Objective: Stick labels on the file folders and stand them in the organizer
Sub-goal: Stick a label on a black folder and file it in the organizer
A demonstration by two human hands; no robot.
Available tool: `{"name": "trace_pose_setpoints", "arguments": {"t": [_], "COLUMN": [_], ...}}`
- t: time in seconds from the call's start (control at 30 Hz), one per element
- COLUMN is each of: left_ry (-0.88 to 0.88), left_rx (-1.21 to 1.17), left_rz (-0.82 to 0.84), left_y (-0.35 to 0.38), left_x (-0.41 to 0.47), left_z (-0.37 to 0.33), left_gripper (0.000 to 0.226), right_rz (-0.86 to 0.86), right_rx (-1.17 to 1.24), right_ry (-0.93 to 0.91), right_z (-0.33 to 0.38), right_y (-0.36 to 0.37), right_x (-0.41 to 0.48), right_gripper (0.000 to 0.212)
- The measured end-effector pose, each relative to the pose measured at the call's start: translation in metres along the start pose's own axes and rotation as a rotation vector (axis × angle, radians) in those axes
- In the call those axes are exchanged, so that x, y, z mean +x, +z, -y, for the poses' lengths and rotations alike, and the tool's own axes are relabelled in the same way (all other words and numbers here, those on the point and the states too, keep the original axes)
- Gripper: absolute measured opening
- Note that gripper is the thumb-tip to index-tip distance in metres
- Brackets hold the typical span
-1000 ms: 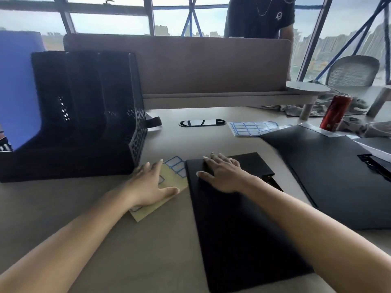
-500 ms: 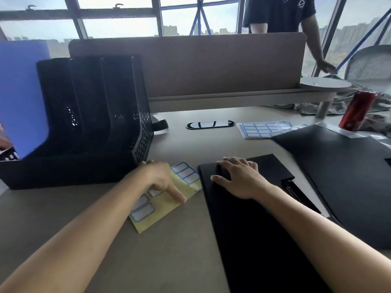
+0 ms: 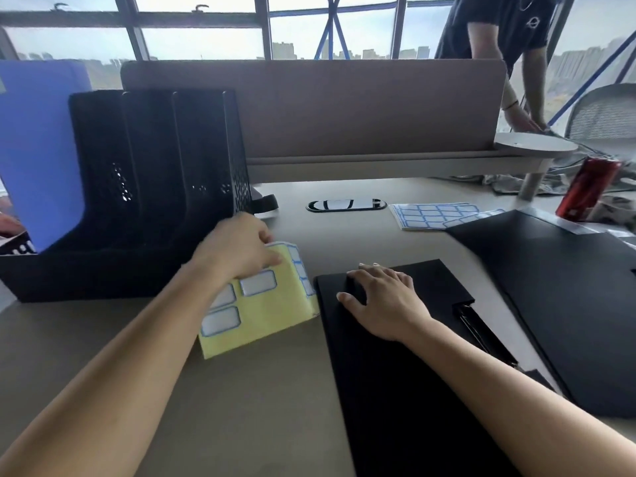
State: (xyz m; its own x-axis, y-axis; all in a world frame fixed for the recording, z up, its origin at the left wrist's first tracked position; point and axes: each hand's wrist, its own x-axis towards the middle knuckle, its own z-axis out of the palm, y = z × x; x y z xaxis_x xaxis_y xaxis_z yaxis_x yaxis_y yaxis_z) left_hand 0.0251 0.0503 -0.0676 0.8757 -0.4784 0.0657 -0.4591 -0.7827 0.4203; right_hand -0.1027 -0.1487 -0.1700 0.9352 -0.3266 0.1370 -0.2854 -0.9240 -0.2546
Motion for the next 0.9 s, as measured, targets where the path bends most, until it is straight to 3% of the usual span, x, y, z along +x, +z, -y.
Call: {"name": "trace_pose_setpoints", "arguments": {"t": [0.17, 0.23, 0.33, 0.37, 0.5, 0.57, 0.63, 0.7, 0.8, 0.9], "left_ry": [0.036, 0.082, 0.166, 0.199, 0.308, 0.314, 0.282, 0.252, 0.255, 0.272], "left_rx": [-0.144, -0.248, -0.353, -0.370, -0.410, -0.440, -0.476, -0.526, -0.556, -0.588], "left_rz": [-0.110, -0.119, -0.103, -0.099, -0.083, -0.064, -0.015, 0.106, 0.290, 0.329], "left_y": [-0.030, -0.040, -0.046, -0.046, -0.031, -0.025, -0.023, -0.023, -0.013, 0.002], "left_x": [0.003, 0.004, 0.007, 0.008, 0.017, 0.023, 0.030, 0.035, 0.040, 0.043], "left_z": [-0.001, -0.003, -0.012, -0.017, -0.033, -0.034, -0.030, -0.028, -0.024, -0.021], "left_gripper": [0.011, 0.012, 0.014, 0.014, 0.015, 0.019, 0.023, 0.027, 0.028, 0.044], "right_rz": [0.129, 0.128, 0.182, 0.230, 0.310, 0.262, 0.164, 0.003, -0.147, -0.215], "right_rx": [0.102, 0.491, 1.063, 1.186, 1.446, 1.503, 1.516, 1.497, 1.343, 0.992], "right_ry": [0.007, 0.100, 0.136, 0.130, 0.063, 0.047, 0.069, 0.115, 0.157, 0.209], "right_z": [0.011, 0.013, 0.020, 0.021, 0.027, 0.017, 0.000, -0.018, -0.033, -0.029], "right_y": [-0.011, -0.031, -0.057, -0.060, -0.065, -0.066, -0.070, -0.075, -0.077, -0.073], "right_x": [0.003, 0.014, 0.031, 0.037, 0.049, 0.056, 0.064, 0.071, 0.072, 0.075], "right_gripper": [0.052, 0.048, 0.078, 0.077, 0.028, 0.020, 0.037, 0.038, 0.025, 0.032]}}
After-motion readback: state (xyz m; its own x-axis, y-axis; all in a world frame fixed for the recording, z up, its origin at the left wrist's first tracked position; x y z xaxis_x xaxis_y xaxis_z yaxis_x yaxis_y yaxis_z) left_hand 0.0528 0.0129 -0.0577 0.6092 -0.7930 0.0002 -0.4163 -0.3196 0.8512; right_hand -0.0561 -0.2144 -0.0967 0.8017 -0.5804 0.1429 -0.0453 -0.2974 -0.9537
